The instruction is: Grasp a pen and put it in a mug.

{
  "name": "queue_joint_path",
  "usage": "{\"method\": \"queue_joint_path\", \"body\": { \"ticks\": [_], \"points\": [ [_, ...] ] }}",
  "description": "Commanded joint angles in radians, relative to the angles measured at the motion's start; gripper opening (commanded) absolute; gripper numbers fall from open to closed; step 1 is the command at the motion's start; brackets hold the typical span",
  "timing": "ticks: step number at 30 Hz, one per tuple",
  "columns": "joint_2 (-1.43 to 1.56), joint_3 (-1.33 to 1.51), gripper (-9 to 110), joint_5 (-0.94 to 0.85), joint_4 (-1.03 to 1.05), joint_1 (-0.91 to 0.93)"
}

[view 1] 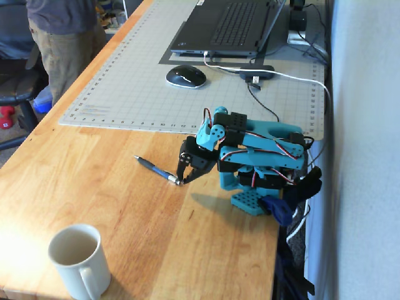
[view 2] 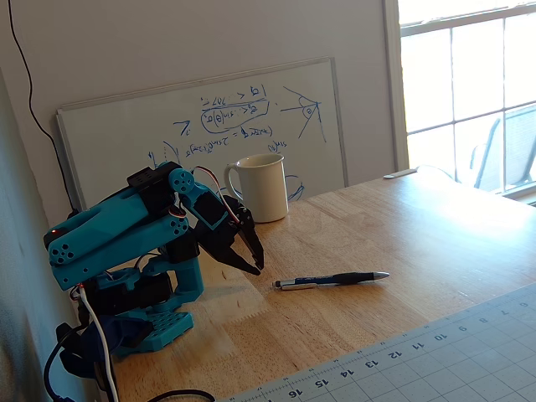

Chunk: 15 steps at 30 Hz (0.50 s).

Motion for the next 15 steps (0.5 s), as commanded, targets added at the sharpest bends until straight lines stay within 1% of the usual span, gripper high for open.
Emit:
{"method": "queue_joint_path", "body": {
  "ticks": [1,15],
  "points": [
    [0.028,-0.008,1,0.008,-0.012,0.0],
    [0.028,-0.021,1,0.009,-0.014,0.012]
  ]
}}
